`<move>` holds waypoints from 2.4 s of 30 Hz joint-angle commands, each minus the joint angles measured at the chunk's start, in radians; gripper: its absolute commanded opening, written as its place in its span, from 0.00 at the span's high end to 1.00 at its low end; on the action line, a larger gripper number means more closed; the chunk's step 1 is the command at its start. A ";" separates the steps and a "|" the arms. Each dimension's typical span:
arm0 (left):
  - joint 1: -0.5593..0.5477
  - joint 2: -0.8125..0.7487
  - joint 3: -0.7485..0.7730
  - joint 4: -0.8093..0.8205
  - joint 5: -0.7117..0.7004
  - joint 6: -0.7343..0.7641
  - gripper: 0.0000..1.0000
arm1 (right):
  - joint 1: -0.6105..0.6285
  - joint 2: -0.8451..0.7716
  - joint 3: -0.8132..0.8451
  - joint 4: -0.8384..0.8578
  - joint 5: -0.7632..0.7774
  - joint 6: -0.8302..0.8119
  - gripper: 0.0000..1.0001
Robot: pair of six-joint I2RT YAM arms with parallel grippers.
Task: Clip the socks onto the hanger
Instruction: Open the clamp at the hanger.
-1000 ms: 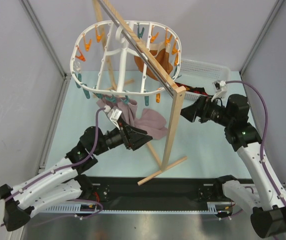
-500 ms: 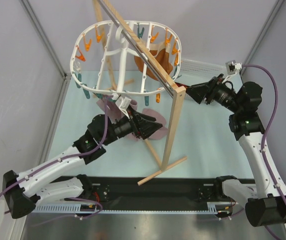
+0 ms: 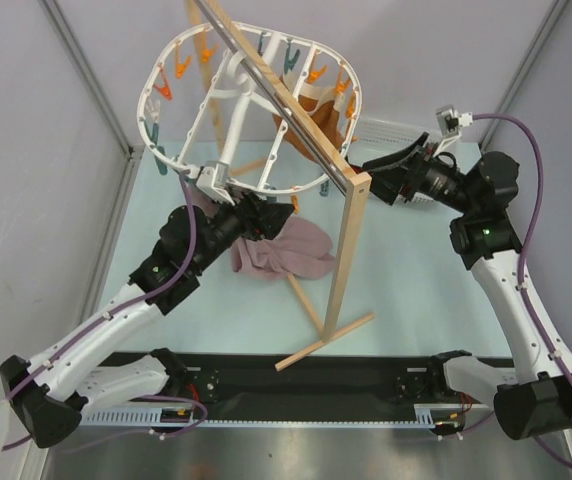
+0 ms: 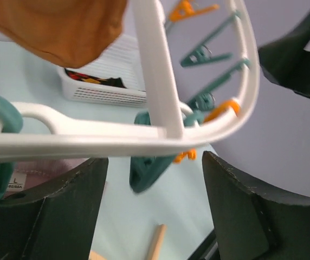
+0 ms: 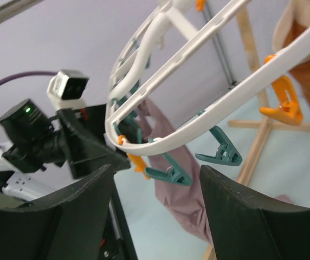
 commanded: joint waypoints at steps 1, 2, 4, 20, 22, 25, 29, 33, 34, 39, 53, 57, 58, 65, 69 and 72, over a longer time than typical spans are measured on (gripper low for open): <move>0.075 -0.027 0.023 -0.060 0.016 -0.005 0.24 | 0.056 0.005 0.010 0.015 -0.062 -0.065 0.30; 0.083 -0.033 0.020 -0.062 0.026 -0.008 0.24 | 0.094 0.003 0.000 0.012 -0.059 -0.102 0.32; 0.089 -0.065 0.011 -0.065 0.032 -0.002 0.23 | 0.139 0.003 -0.003 -0.034 -0.049 -0.153 0.34; 0.091 -0.165 0.003 -0.145 0.041 0.043 0.22 | 0.362 0.026 -0.184 0.171 0.142 -0.354 0.35; 0.092 -0.159 0.004 -0.136 0.076 0.038 0.22 | 0.363 0.047 -0.178 0.182 0.139 -0.342 0.35; 0.092 -0.156 0.000 -0.143 0.078 0.034 0.22 | 0.363 0.051 -0.170 0.196 0.117 -0.326 0.37; 0.092 -0.174 -0.020 -0.151 0.087 0.021 0.22 | 0.362 0.043 -0.176 0.208 0.094 -0.322 0.39; 0.092 -0.207 -0.046 -0.169 0.122 0.001 0.22 | 0.339 0.049 -0.188 0.277 0.065 -0.262 0.41; 0.092 -0.216 -0.054 -0.177 0.142 -0.005 0.21 | 0.335 0.052 -0.191 0.300 0.044 -0.241 0.41; 0.092 -0.326 -0.136 -0.161 0.275 -0.020 0.19 | 0.328 0.086 -0.187 0.395 -0.027 -0.138 0.47; 0.085 -0.346 -0.146 0.181 0.598 -0.216 0.25 | 0.342 0.093 -0.191 0.507 -0.082 -0.047 0.55; 0.028 -0.287 -0.121 0.200 0.566 -0.224 0.27 | 0.343 0.080 -0.188 0.497 -0.067 -0.047 0.58; 0.010 -0.277 -0.115 0.194 0.520 -0.206 0.27 | 0.343 0.074 -0.188 0.484 -0.050 -0.052 0.59; -0.145 -0.196 -0.065 0.212 0.348 -0.112 0.32 | 0.343 0.020 -0.193 0.314 0.007 -0.170 0.66; -0.148 -0.156 -0.034 0.205 0.291 -0.046 0.32 | 0.342 -0.011 -0.196 0.247 0.020 -0.222 0.66; -0.148 -0.119 0.001 0.193 0.270 0.018 0.30 | 0.335 -0.025 -0.196 0.211 0.019 -0.250 0.65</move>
